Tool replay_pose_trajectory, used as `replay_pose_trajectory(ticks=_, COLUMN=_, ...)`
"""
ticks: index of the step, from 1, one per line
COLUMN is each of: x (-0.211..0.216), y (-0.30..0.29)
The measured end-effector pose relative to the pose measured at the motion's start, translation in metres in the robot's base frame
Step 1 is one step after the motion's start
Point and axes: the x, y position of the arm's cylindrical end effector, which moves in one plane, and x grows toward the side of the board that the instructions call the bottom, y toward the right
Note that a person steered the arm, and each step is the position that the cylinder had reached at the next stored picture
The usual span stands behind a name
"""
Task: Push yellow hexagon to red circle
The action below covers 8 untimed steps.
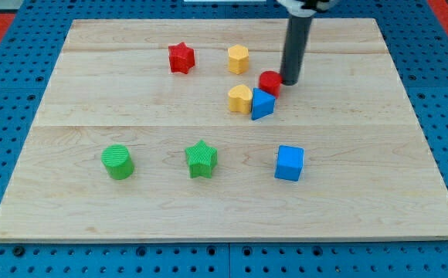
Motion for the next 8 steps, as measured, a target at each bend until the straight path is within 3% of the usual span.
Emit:
replay_pose_trajectory(ticks=1, x=-0.001, y=-0.021)
replay_pose_trajectory(ticks=4, x=-0.090, y=-0.025)
replay_pose_trajectory(ticks=8, x=-0.045, y=-0.086)
